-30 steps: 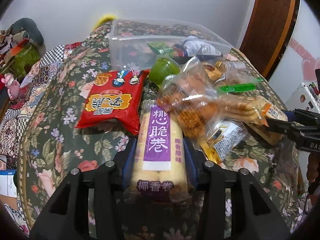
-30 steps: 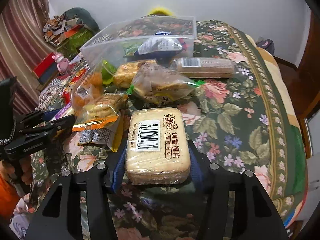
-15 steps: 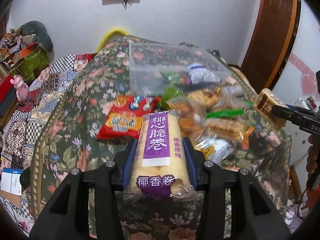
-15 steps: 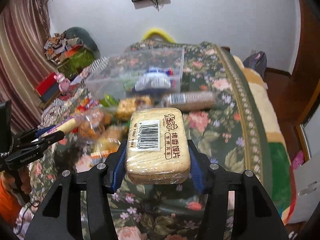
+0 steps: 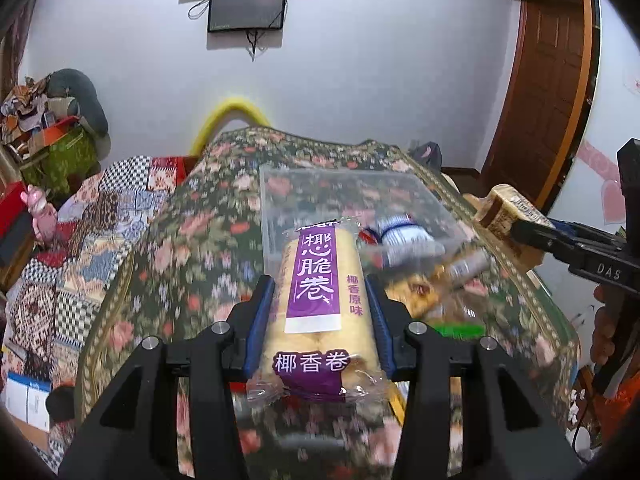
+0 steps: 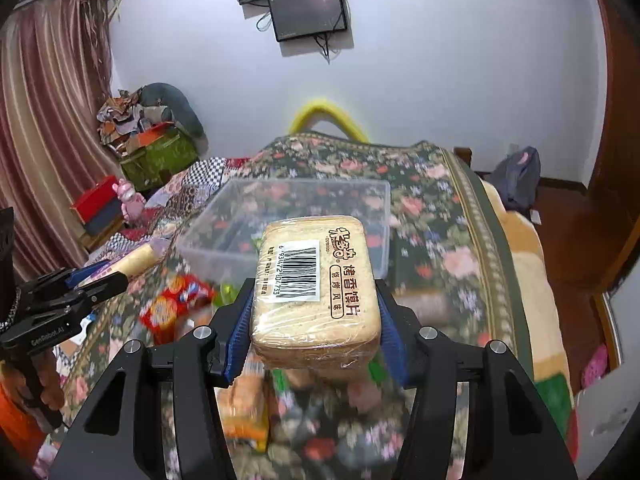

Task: Organize snacks
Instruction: 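Lower the coconut roll and bread loaf into the clear box, open both tools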

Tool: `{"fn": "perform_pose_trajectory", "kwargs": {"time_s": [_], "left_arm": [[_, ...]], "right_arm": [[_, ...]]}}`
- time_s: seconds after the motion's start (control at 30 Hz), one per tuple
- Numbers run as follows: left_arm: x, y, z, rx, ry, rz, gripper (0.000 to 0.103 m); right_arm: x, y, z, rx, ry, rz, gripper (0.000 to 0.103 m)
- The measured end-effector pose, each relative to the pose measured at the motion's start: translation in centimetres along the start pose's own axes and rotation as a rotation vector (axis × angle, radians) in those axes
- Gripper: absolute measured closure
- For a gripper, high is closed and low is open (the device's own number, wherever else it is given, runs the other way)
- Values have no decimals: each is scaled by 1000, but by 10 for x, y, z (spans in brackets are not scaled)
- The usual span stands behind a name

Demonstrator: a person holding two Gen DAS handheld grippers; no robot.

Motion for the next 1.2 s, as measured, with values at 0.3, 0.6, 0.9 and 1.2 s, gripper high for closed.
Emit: {"fn": "perform_pose_trajectory", "kwargs": {"time_s": [0.3,0.6,0.9,1.2], "left_arm": [[-35,10,47,-31,-19,-2,58],[-42,17,110,-14,61,-30,58],[-37,13,144,-6,135,-13,58],[-39,15,111,-4,100,16,56]], "right_arm": [[-31,13,43,7,-6,-42,51],[-39,23,97,-1,76,-72,51],[-21,26,129,-8,201,-96,51],[-37,23,90,0,116,-100,50]]}}
Point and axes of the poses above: each gripper's, at about its wrist camera, not at the fingertips, and z roughly the way its jaws point, y to its left, x to its underside, the point moved 6 cm from there along z, roughly the way its jaws point, and after that the axes turned 3 degrees about -y, right-handed, at the moved point
